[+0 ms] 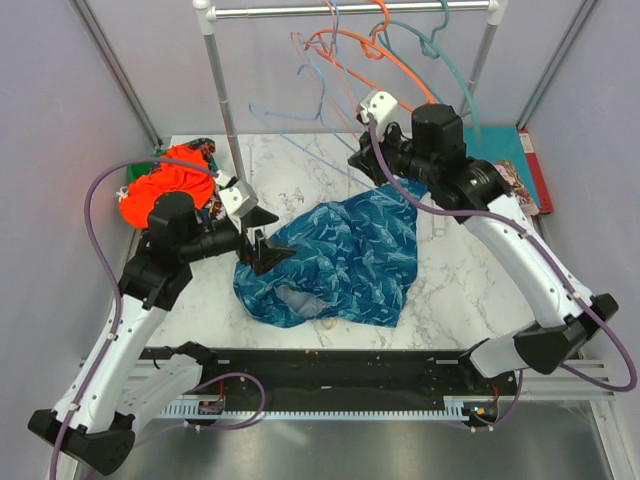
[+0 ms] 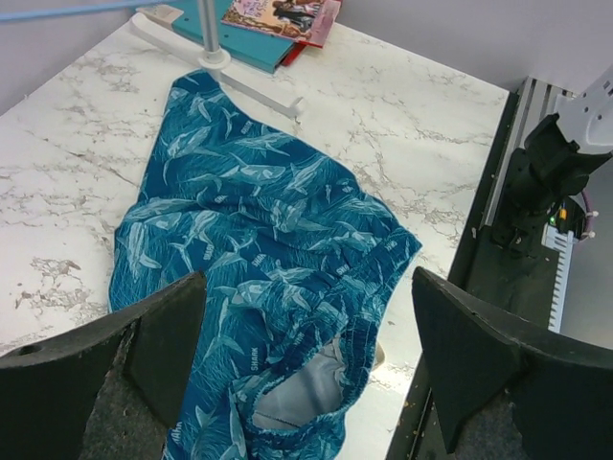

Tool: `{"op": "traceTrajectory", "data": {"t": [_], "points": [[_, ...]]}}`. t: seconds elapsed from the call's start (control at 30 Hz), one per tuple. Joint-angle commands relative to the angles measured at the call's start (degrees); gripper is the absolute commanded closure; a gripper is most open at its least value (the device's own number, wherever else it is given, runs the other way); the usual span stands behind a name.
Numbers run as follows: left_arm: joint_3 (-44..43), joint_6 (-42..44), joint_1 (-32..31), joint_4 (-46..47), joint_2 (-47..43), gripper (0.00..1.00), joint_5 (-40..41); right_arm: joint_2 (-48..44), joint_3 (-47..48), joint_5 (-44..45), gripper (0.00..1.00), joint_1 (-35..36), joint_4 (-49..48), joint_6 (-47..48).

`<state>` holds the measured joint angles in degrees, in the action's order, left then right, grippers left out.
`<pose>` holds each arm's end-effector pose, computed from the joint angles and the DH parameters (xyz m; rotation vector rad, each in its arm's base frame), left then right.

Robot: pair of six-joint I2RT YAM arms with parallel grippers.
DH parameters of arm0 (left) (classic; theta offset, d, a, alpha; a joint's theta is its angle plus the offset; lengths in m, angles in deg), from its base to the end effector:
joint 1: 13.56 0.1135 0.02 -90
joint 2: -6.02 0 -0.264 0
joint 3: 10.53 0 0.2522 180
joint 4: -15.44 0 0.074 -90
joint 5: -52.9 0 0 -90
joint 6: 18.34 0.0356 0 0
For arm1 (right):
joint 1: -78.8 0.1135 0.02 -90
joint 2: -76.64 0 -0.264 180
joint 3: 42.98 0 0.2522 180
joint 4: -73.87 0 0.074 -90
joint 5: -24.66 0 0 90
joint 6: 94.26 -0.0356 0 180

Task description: Place the shorts on the hanger

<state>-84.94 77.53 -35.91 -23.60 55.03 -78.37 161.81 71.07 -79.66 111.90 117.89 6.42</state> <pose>0.1507 -0.0873 0.3972 0.9314 1.5745 -0.8514 0.2661 0.1839 0.4700 -0.8537 1.6482 0.5026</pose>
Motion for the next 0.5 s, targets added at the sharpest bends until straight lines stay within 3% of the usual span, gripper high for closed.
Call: {"op": "traceTrajectory", "data": {"t": [0.0,0.13,0.23,0.27,0.37,0.47], "points": [[1.1,-1.2,0.7,-2.6,-3.1,0.07,-1.8,-8.9,-7.4,-7.9,1.00,-0.1,9.8,6.3],[0.9,0.5,2.1,-7.4,-6.3,0.09,-3.7,-19.9,-19.3,-11.0,1.00,-0.2,15.3,12.5],[-0.6,7.4,2.3,-12.8,-7.9,0.09,-6.1,-26.9,-27.5,-13.8,1.00,-0.1,18.6,17.2],[-1.3,13.0,2.3,-19.2,-7.4,0.10,-7.1,-28.4,-29.9,-14.1,1.00,-0.1,20.5,18.8],[-2.0,22.3,2.4,-28.9,-6.6,0.12,-6.2,-32.9,-31.6,-14.9,1.00,-0.1,26.6,22.5],[1.6,27.7,2.3,-29.9,-7.0,0.16,-0.3,-36.9,-32.9,-14.8,1.00,-0.1,32.7,24.1]]}}
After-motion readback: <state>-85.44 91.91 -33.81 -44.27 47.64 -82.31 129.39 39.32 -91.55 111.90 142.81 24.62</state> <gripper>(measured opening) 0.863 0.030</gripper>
